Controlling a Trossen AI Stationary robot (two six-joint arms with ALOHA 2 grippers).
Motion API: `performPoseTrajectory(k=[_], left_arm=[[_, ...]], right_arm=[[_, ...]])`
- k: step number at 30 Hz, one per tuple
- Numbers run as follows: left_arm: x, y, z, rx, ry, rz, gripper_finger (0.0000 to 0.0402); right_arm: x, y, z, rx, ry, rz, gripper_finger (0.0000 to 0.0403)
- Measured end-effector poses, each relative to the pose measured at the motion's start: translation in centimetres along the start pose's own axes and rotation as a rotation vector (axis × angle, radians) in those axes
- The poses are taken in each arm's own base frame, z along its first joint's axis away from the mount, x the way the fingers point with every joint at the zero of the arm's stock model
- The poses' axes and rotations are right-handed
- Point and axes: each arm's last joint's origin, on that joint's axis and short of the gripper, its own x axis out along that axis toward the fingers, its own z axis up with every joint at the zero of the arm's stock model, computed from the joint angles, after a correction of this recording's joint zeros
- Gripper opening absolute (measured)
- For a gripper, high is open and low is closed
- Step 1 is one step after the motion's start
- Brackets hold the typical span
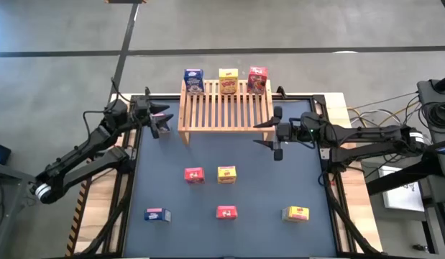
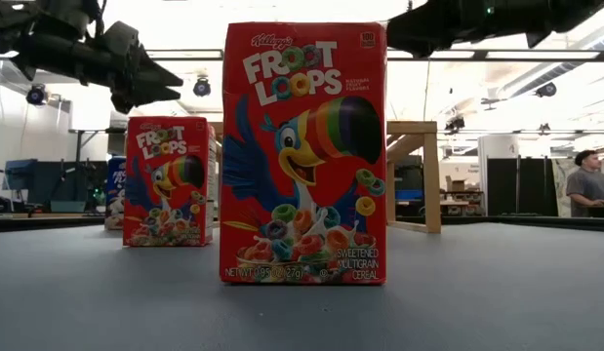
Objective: Stack cereal on shelf
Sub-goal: Put the top blue cereal box on the shelf aligned with the blue cereal box
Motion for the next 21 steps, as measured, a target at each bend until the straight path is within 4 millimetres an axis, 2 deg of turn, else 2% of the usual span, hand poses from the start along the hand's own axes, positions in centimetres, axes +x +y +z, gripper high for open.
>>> performPoseTrajectory(k=[4, 11, 15, 18, 21], left_arm=[[0.4, 0.2, -0.2, -0.012, 0.027, 0.002, 0.0203], [1.1, 0.5, -0.8, -0.038, 0.083, 0.01, 0.0203], [1.3, 0.9, -0.8, -0.018, 0.187, 0.084, 0.0204], [1.4, 1.0, 0.8, 0.004, 0.237, 0.144, 0.0204], [1.2, 0.6, 3.8, 0.055, 0.266, 0.132, 0.0204]], right_arm=[[-0.1, 0.3, -0.8, -0.006, -0.034, -0.009, 0.0224], [-0.2, 0.3, -1.0, -0.009, -0.051, -0.013, 0.0224], [-0.1, 0.4, -1.3, -0.013, -0.041, -0.01, 0.0224], [-0.2, 0.5, -1.5, -0.036, -0.036, -0.009, 0.0224], [-0.1, 0.5, -1.3, -0.066, -0.06, -0.017, 0.0224]])
